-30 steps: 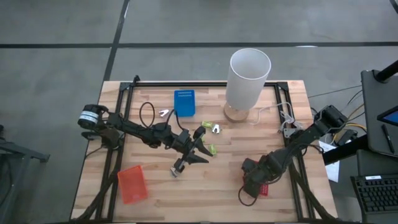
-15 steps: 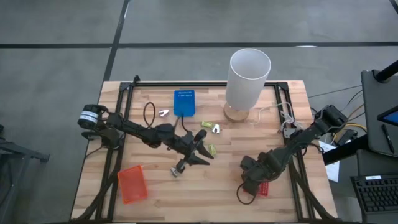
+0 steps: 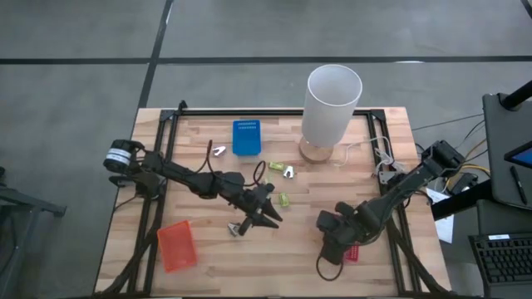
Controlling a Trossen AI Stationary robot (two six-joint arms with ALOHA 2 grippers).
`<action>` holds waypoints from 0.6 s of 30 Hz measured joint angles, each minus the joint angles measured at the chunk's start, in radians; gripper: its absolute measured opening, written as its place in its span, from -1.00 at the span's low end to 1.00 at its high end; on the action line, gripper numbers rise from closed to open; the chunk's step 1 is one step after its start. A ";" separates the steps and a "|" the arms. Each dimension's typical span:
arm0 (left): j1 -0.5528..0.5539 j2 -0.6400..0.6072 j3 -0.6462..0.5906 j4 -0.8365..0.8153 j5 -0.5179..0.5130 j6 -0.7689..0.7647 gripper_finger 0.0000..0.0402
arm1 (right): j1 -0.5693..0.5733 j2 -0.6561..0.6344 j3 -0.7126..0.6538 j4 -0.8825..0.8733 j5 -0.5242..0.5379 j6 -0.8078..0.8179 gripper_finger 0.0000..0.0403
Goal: Pick and place Stapler, Stapler remover, tape
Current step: Put the pink tape into the red bin
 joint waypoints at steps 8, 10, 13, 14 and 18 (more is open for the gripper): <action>-0.006 0.000 0.000 0.006 -0.014 0.034 -0.37 | 0.102 0.000 -0.003 0.009 -0.081 0.130 -0.95; -0.006 0.000 0.000 0.006 -0.019 0.038 -0.37 | 0.118 0.000 -0.006 0.013 -0.082 0.154 -0.96; -0.006 0.000 -0.001 0.006 -0.027 0.039 -0.37 | 0.123 0.000 -0.025 0.047 -0.085 0.172 -0.96; -0.006 0.000 -0.001 0.006 -0.028 0.039 -0.37 | 0.123 0.000 -0.033 0.068 -0.086 0.173 -0.96; -0.006 0.000 -0.001 0.006 -0.034 0.039 -0.37 | 0.119 0.000 -0.074 0.131 -0.111 0.176 -0.96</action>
